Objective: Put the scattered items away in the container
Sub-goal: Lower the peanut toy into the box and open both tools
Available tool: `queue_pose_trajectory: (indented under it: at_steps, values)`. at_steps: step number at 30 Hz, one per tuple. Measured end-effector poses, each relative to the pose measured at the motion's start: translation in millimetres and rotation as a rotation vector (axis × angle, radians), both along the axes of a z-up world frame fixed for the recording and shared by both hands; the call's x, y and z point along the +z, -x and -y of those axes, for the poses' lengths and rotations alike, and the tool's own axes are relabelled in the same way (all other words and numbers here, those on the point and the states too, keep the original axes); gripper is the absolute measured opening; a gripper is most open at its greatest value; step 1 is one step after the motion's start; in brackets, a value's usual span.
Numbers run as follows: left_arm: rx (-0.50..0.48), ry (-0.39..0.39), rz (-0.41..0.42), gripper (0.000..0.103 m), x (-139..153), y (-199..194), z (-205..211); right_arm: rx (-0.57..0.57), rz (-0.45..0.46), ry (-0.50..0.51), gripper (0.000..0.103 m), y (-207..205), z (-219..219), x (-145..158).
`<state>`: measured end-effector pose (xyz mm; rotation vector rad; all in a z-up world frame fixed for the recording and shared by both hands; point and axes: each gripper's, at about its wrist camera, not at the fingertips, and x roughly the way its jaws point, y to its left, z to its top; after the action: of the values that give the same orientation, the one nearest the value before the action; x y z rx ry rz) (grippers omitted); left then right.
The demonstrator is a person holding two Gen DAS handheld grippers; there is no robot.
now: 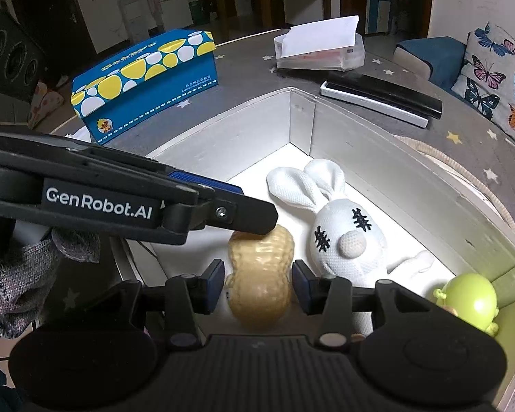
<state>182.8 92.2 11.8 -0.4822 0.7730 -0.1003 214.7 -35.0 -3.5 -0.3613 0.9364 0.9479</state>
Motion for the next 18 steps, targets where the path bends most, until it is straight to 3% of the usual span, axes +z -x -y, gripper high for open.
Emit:
queue_pose_trajectory:
  at_steps: [18]
  values:
    - [-0.014, -0.005, 0.061, 0.035, 22.1, 35.6, 20.3, -0.084, 0.142, -0.113, 0.047, 52.7, 43.5, 35.7]
